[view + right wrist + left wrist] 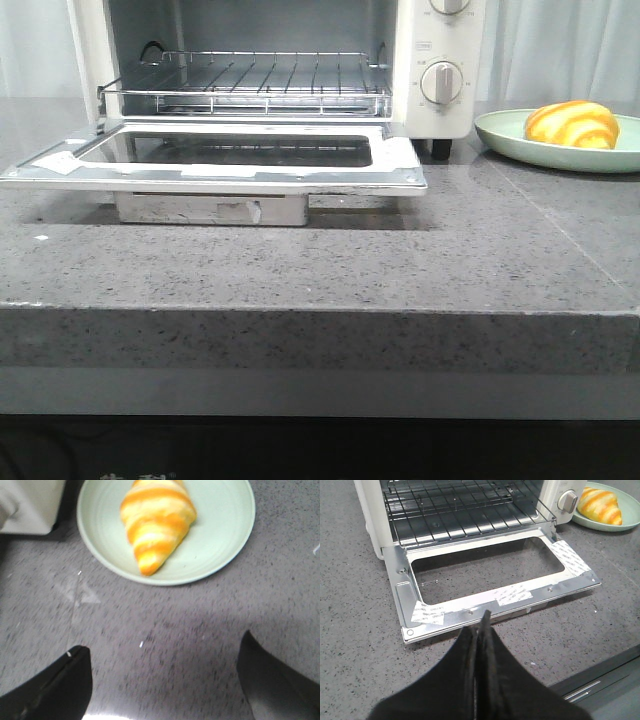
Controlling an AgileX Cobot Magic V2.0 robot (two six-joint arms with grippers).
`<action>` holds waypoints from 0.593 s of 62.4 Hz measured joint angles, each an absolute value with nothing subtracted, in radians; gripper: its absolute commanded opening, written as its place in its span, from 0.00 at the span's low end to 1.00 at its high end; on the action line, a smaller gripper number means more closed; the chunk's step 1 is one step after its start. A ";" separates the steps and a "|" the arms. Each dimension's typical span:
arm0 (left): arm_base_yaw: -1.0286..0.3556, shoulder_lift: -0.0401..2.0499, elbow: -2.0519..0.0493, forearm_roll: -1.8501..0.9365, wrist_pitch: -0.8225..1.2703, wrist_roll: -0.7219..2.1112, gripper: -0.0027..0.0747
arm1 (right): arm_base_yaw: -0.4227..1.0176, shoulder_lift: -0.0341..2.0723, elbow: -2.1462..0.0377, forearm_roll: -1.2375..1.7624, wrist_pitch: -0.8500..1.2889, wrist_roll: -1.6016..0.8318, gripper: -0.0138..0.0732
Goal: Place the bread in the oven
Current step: 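Lower the right gripper onto the striped croissant and close it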
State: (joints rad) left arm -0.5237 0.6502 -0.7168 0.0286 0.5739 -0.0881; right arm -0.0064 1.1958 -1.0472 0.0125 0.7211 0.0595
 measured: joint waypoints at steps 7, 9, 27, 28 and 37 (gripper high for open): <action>-0.524 0.646 -0.715 0.029 0.576 -0.088 0.01 | -0.019 1.331 -1.162 0.012 0.743 0.070 0.85; -0.524 0.646 -0.713 0.029 0.576 -0.088 0.01 | -0.021 1.363 -1.187 0.017 0.749 0.072 0.85; -0.524 0.646 -0.709 0.029 0.576 -0.088 0.01 | -0.023 1.637 -1.404 0.087 0.797 0.072 0.85; -0.524 0.646 -0.709 0.029 0.576 -0.088 0.01 | -0.023 1.647 -1.412 0.090 0.799 0.072 0.85; -0.524 0.646 -0.709 0.029 0.576 -0.088 0.01 | -0.023 1.745 -1.481 0.098 0.808 0.072 0.85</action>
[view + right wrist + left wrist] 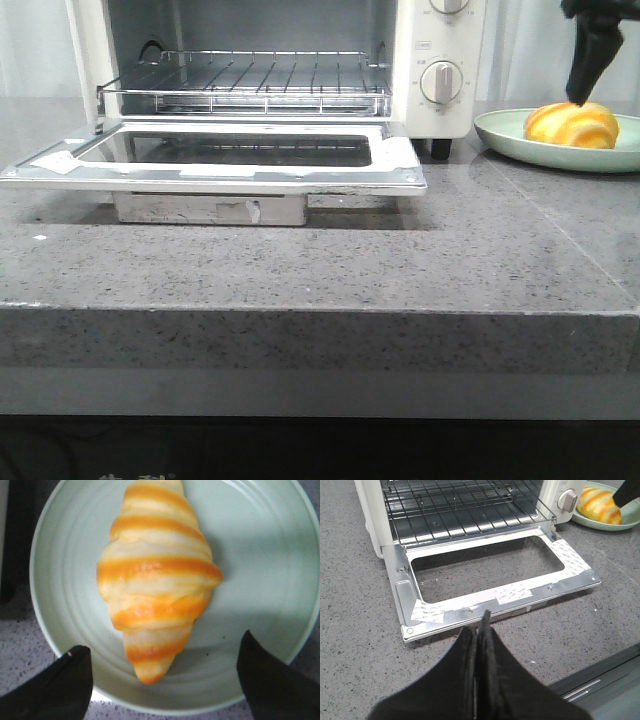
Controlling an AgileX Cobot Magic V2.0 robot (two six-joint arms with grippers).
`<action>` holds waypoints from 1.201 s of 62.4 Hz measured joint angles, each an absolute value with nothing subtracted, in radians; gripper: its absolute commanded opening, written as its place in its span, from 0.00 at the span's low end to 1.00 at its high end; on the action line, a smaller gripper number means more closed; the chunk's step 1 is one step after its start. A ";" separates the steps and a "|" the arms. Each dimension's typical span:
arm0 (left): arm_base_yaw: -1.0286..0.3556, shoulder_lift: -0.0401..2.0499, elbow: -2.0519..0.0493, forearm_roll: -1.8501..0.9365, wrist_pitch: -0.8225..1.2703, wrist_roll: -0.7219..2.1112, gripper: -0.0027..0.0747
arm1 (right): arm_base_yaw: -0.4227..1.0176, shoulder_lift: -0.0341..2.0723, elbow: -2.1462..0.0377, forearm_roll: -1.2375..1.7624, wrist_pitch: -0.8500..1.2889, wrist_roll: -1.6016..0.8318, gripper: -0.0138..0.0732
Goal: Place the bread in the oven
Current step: 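Lower the right gripper onto the striped croissant and close it, then lift the croissant off the plate with the right gripper toward the oven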
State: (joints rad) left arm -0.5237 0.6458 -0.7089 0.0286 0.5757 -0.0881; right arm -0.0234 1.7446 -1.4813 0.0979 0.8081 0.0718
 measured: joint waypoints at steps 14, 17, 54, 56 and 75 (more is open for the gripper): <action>-0.524 0.646 -0.709 0.029 0.576 -0.088 0.01 | -0.023 1.839 -1.527 0.098 0.808 0.065 0.85; -0.524 0.646 -0.709 0.029 0.576 -0.088 0.01 | -0.019 1.849 -1.529 0.098 0.808 0.058 0.83; -0.524 0.646 -0.709 0.029 0.576 -0.088 0.01 | -0.005 1.861 -1.535 0.105 0.790 0.047 0.35; -0.524 0.646 -0.709 0.029 0.576 -0.088 0.01 | -0.005 1.852 -1.535 0.105 0.792 0.047 0.35; -0.524 0.646 -0.709 0.029 0.576 -0.088 0.01 | -0.005 1.668 -1.482 0.105 0.829 0.047 0.35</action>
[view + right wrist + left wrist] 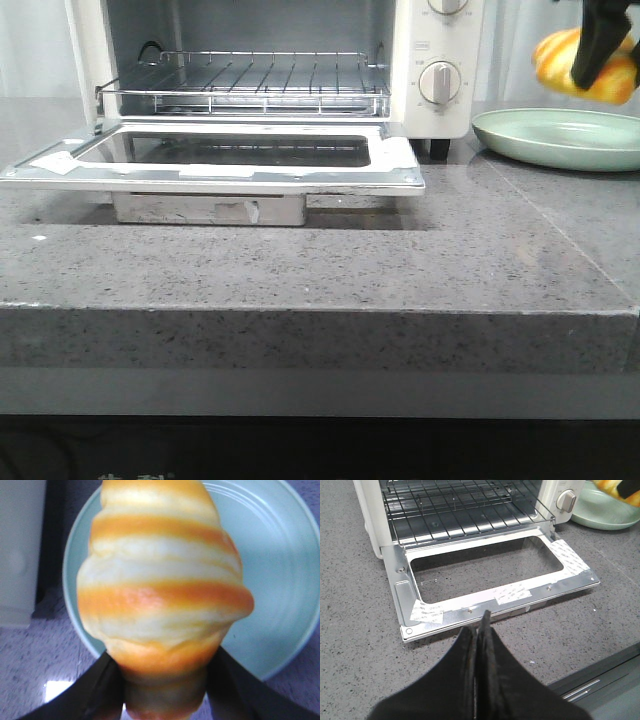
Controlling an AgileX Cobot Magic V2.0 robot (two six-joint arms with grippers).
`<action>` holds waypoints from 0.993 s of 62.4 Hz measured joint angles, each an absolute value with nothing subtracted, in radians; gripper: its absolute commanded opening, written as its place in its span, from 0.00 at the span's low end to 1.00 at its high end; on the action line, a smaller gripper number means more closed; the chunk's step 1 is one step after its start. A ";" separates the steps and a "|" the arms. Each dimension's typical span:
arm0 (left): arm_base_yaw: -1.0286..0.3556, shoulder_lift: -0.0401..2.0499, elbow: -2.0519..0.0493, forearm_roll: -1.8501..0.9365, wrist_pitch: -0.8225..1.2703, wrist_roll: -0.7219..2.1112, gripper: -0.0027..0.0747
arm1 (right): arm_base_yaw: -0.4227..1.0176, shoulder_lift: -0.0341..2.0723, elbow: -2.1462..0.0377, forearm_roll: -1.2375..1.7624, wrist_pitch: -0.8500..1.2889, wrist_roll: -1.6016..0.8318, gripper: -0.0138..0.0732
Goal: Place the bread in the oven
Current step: 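Lift the croissant off the plate with the right gripper toward the oven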
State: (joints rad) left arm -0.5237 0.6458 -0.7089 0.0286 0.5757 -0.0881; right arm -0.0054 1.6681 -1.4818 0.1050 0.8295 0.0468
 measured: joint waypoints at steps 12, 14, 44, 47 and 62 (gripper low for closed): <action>-0.524 0.646 -0.709 0.029 0.576 -0.088 0.01 | -0.005 1.486 -1.334 0.110 0.829 0.045 0.35; -0.524 0.646 -0.709 0.029 0.576 -0.088 0.01 | -0.005 1.458 -1.312 0.115 0.829 0.045 0.35; -0.524 0.646 -0.709 0.029 0.576 -0.088 0.01 | 0.050 1.058 -1.032 0.207 0.857 0.029 0.35; -0.524 0.646 -0.709 0.029 0.576 -0.088 0.01 | 0.086 1.037 -1.023 0.215 0.861 0.027 0.35; -0.524 0.646 -0.709 0.029 0.576 -0.088 0.01 | 0.323 1.034 -1.021 0.241 0.847 0.030 0.35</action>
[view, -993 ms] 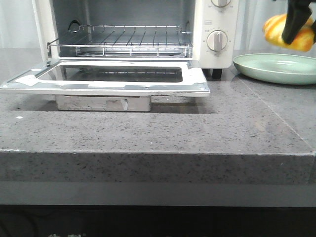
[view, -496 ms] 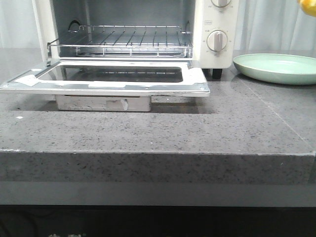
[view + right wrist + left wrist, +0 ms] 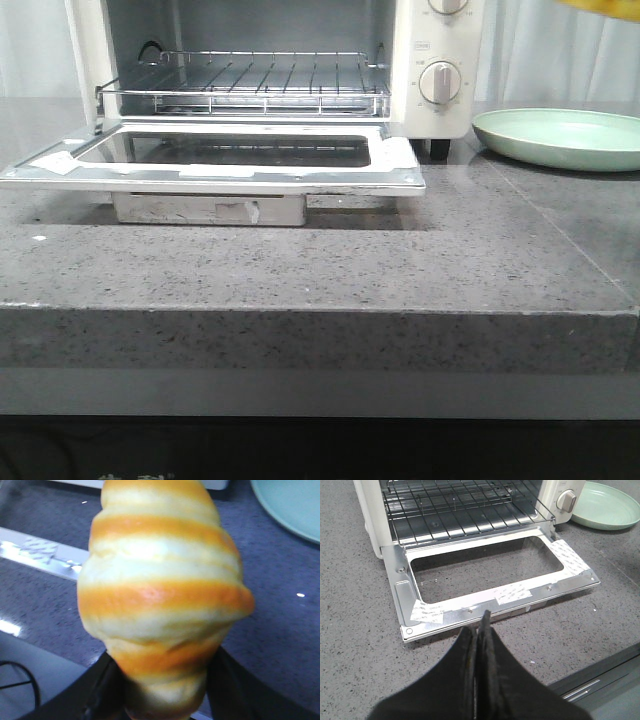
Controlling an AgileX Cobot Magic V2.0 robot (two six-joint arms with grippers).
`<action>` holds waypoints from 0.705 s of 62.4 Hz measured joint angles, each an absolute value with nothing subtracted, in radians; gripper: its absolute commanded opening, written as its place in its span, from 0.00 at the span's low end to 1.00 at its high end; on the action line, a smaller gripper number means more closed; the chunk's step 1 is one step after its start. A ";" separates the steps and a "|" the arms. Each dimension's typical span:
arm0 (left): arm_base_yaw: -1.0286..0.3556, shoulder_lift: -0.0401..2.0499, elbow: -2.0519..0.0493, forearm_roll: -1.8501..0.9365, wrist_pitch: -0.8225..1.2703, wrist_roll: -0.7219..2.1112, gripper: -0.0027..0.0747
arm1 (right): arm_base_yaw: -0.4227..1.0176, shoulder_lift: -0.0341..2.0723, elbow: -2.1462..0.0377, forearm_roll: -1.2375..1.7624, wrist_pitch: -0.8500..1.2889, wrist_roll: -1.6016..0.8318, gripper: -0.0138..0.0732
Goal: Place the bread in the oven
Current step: 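Lift the croissant off the plate with the right gripper toward the oven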
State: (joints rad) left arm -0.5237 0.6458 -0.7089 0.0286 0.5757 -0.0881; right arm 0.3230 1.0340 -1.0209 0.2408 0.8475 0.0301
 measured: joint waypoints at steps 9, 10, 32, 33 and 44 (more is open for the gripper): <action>-0.524 0.646 -0.709 0.029 0.576 -0.088 0.01 | 0.447 1.094 -1.031 0.247 0.804 0.056 0.35; -0.524 0.646 -0.709 0.029 0.576 -0.088 0.01 | 0.460 1.108 -1.039 0.247 0.800 0.059 0.35; -0.524 0.646 -0.709 0.029 0.576 -0.088 0.01 | 0.605 1.408 -1.285 0.242 0.777 0.081 0.35; -0.524 0.646 -0.709 0.029 0.576 -0.088 0.01 | 0.610 1.421 -1.298 0.238 0.777 0.081 0.35; -0.524 0.646 -0.709 0.029 0.576 -0.088 0.01 | 0.622 1.578 -1.467 0.156 0.789 0.147 0.35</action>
